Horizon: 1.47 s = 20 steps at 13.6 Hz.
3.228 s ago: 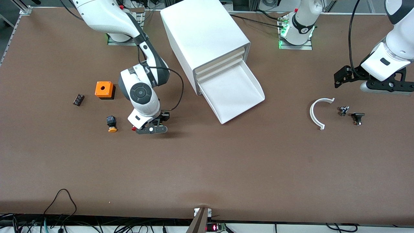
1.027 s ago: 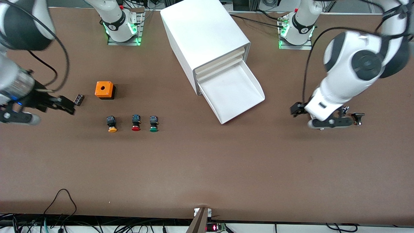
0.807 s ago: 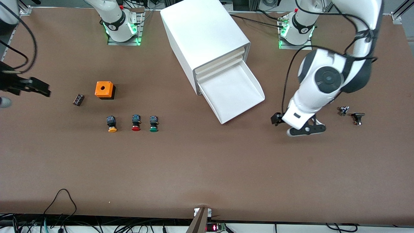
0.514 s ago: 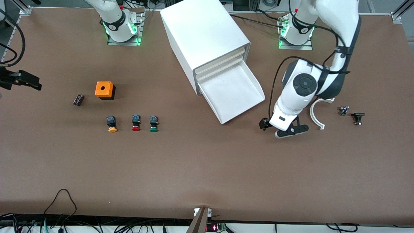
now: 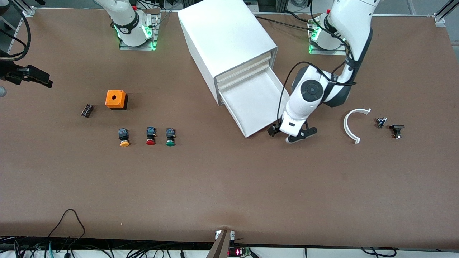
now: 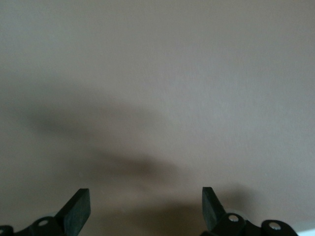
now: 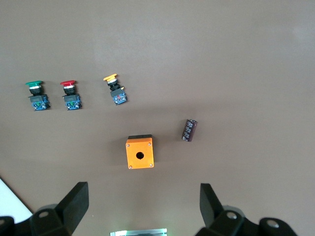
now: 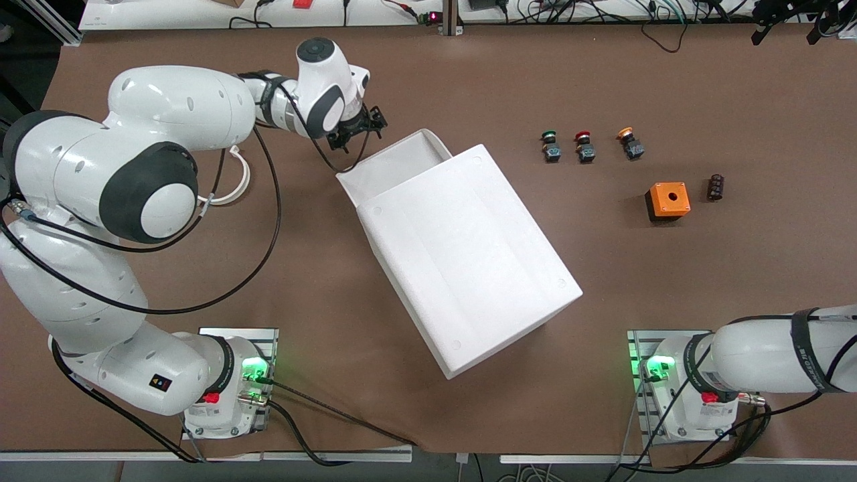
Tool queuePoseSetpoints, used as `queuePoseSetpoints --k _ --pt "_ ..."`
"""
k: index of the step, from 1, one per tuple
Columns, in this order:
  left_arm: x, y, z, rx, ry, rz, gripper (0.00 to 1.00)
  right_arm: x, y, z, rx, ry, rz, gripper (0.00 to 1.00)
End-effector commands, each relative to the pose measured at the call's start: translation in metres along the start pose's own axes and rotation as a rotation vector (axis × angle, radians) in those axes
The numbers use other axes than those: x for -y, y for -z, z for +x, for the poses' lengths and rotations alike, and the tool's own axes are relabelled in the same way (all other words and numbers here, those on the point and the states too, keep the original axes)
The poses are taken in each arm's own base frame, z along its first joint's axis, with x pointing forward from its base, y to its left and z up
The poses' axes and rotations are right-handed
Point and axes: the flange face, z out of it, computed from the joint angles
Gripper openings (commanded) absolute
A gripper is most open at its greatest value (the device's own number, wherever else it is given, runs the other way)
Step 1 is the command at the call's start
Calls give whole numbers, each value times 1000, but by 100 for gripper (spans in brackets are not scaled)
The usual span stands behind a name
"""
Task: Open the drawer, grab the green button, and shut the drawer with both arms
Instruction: 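Push the drawer shut with the left gripper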
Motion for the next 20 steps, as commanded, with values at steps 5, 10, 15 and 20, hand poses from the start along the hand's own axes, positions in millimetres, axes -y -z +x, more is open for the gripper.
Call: queuePoseSetpoints --k 5,10,15,20 --pt "-35 -1 -82 71 138 -33 100 -1 -1 -20 -80 19 11 100" --pt "-53 3 -148 137 208 6 100 -2 -5 -47 -90 33 22 100" --pt "-54 -6 -191 177 188 36 100 7 0 -31 -97 47 14 100" --pt "-50 -5 -176 174 237 28 100 5 1 -29 -93 30 25 100"
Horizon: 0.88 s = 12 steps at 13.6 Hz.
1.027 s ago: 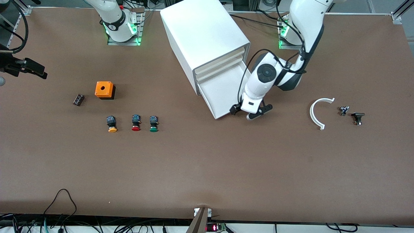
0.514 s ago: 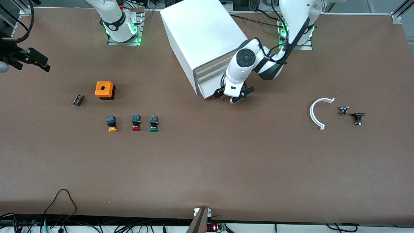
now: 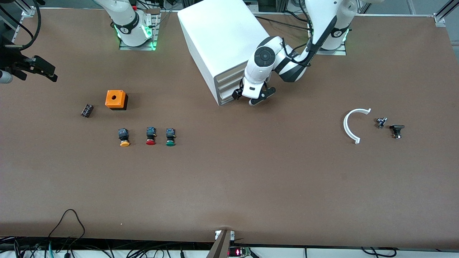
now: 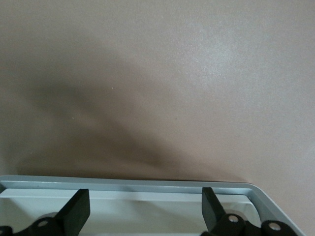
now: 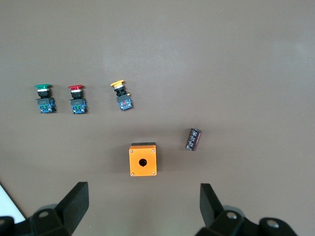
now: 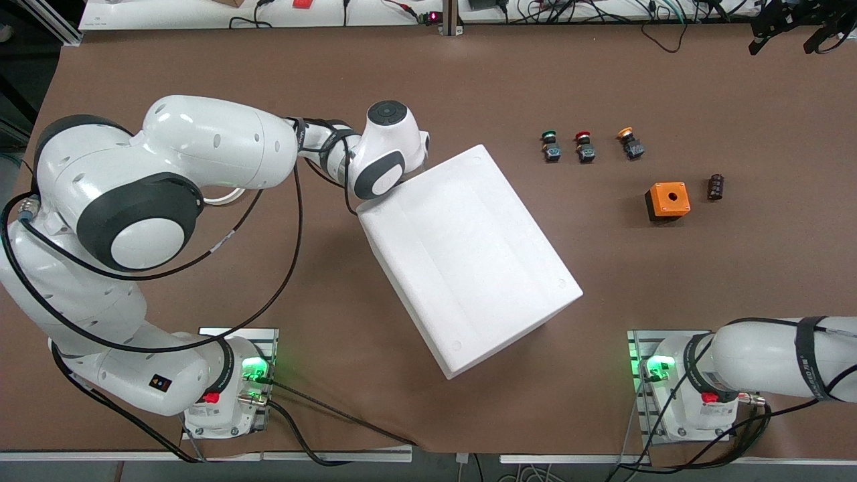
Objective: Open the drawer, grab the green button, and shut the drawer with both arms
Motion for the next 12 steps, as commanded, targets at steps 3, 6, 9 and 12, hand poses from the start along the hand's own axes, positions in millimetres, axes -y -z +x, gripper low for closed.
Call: queuePoseSetpoints --k 3,6,9,12 --pt "7 37 76 -56 55 -66 100 0 8 6 -14 -7 13 100" --pt "28 106 150 -152 -108 -106 100 1 9 5 -10 -5 13 100" --pt "78 195 210 -229 -295 -70 100 1 9 5 -11 -5 12 100" --pt "131 291 233 -241 -526 -3 100 1 10 5 -13 -5 12 100"
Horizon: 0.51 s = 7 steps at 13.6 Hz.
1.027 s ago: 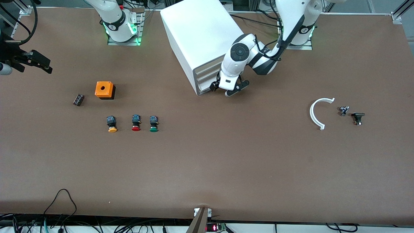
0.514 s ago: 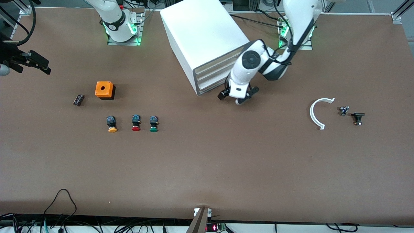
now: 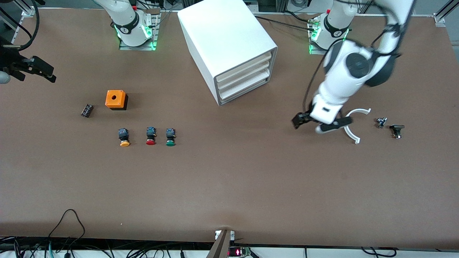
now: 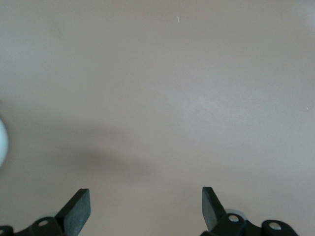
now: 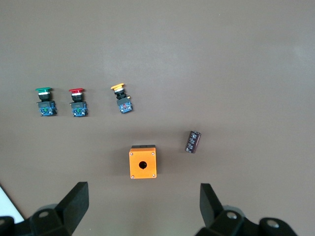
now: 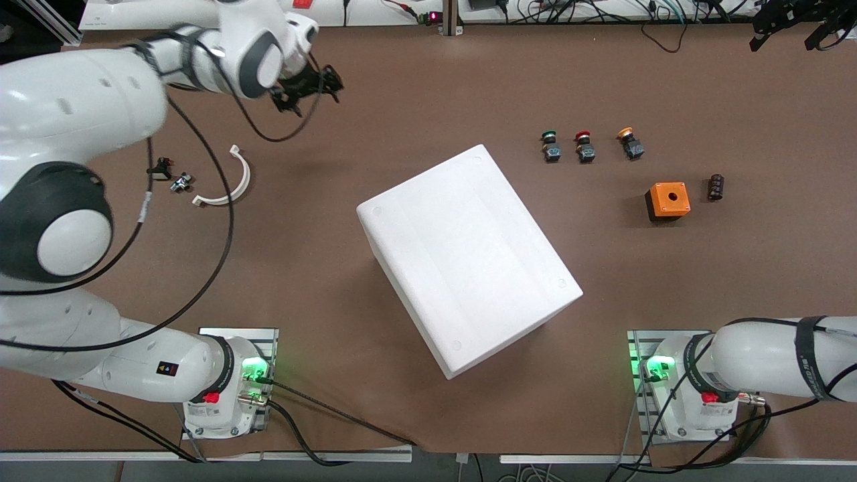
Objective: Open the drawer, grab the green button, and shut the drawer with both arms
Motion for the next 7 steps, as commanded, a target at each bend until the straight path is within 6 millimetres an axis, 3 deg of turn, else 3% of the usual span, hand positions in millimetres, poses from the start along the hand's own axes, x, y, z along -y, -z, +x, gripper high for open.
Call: queuePoseSetpoints --k 1,2,4,7 --pt "54 84 14 14 -186 35 100 1 5 3 -5 -2 12 100" --pt "77 108 23 34 -225 62 100 1 5 3 -5 -4 12 100" --pt "82 159 32 77 -304 155 100 1 5 3 -3 -4 12 100" --pt "81 187 54 125 -292 200 100 1 5 3 -3 -4 12 100"
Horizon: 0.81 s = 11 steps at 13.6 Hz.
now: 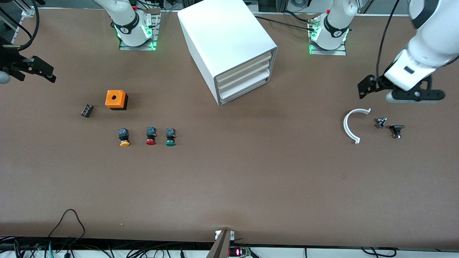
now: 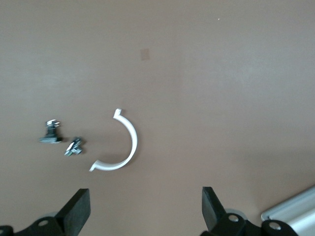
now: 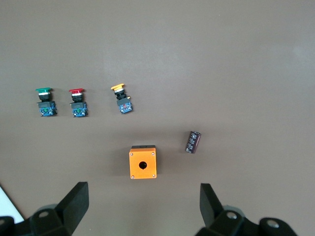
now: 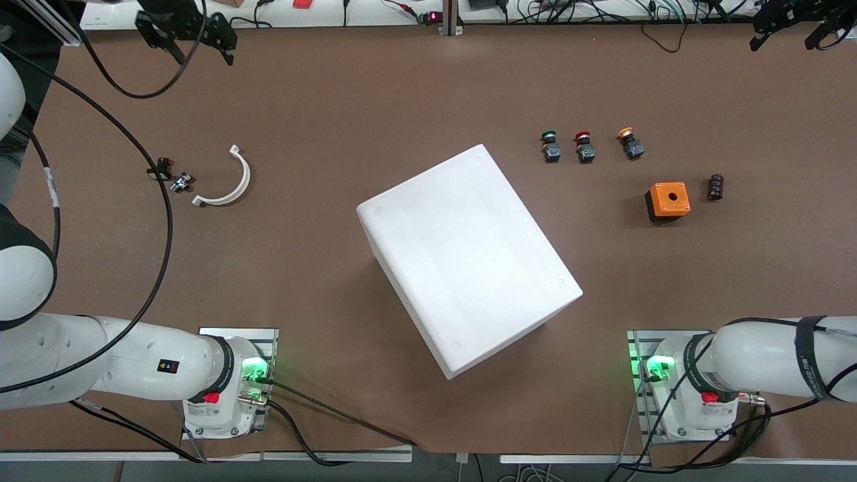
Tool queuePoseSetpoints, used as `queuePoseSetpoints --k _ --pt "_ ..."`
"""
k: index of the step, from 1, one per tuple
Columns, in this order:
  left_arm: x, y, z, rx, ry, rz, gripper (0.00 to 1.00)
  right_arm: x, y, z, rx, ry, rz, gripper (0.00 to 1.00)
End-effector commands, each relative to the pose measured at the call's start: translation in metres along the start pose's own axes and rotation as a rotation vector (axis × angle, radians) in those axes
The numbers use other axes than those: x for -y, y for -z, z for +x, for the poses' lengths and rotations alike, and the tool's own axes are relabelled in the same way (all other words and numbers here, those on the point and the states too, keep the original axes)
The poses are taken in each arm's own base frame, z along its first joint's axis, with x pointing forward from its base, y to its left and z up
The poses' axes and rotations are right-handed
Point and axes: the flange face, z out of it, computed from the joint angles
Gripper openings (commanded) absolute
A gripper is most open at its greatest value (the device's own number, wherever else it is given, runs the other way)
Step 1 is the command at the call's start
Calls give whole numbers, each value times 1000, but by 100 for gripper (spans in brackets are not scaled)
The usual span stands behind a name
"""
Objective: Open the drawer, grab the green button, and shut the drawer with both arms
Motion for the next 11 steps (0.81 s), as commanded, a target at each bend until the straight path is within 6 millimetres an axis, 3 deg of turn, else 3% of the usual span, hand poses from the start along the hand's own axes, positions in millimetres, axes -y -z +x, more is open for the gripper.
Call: queuePoseSetpoints --k 1,5,11 --pt "12 4 26 44 -7 34 100 1 5 3 -4 -2 12 100" --pt "58 -11 35 49 -64 -66 100 1 5 3 -2 -4 12 100" --pt "65 -18 38 60 -61 -71 100 1 5 3 -5 -4 14 100"
